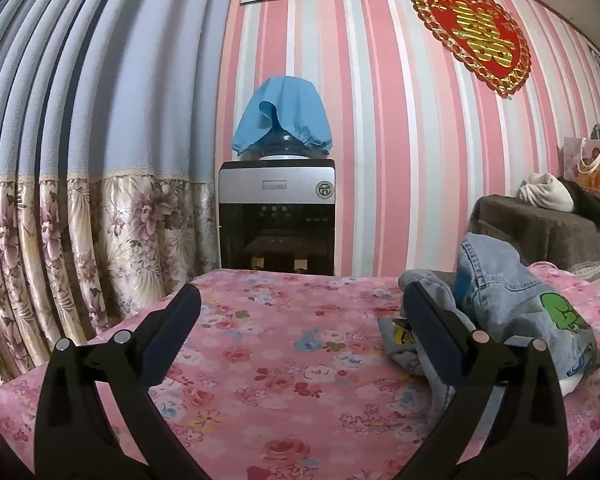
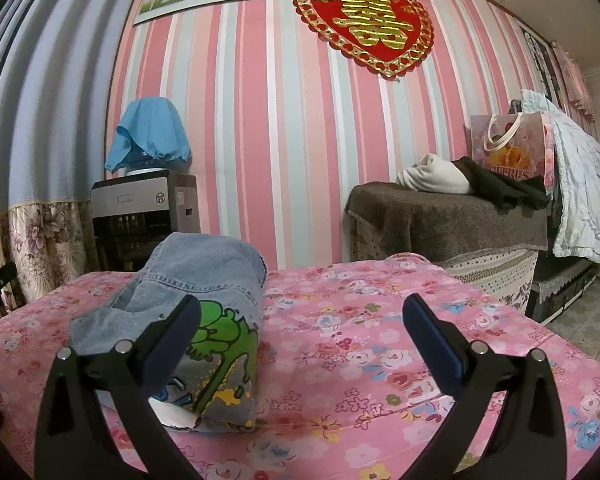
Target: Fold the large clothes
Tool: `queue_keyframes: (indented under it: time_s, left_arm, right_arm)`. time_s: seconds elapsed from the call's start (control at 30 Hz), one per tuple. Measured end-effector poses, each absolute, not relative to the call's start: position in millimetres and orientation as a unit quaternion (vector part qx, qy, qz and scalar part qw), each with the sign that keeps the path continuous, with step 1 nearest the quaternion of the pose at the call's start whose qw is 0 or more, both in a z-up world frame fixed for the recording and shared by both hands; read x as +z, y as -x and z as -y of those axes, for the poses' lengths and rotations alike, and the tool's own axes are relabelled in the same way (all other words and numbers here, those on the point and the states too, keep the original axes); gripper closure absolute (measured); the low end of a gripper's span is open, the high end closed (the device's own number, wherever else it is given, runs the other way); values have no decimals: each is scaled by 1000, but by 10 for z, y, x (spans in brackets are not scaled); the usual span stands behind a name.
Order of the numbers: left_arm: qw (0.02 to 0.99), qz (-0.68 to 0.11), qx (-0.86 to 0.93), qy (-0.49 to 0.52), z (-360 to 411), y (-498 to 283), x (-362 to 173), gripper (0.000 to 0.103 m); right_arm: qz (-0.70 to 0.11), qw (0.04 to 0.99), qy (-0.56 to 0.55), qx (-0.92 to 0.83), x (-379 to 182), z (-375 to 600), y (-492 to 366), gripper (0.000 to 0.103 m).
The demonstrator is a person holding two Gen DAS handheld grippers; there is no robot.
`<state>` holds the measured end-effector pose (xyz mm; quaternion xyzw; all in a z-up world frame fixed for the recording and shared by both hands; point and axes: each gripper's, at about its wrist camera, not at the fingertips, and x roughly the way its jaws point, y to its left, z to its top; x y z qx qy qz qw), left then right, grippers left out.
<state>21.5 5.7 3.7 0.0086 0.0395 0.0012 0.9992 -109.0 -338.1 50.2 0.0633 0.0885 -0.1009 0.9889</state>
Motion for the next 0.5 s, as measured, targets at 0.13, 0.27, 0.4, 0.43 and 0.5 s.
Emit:
queue_keyframes:
  time_s: [0.13,0.27,0.4,0.43,0.5]
  left_arm:
    - [999,-42,-1,-3,-73,-217,39,3]
    - [999,-44,0,3,-100,-218,43,3]
    - [999,-39,-1,5,-110,-205,47,3]
    - [999,-37,-1,5,-107,-195,48,3]
    - [999,-35,7,1,-100,-189,46,3]
  right_arm:
    - [-89,989,-64,-101,502,3387,1090,2]
    - [-89,989,-64,-102,501,3398,1094,2]
    - [-89,989,-65,-102,500,3404,1092,2]
    - [-90,989,-64,-103,499,3403,1092,2]
    - [-91,988,-64,-103,495,3405,1091,2]
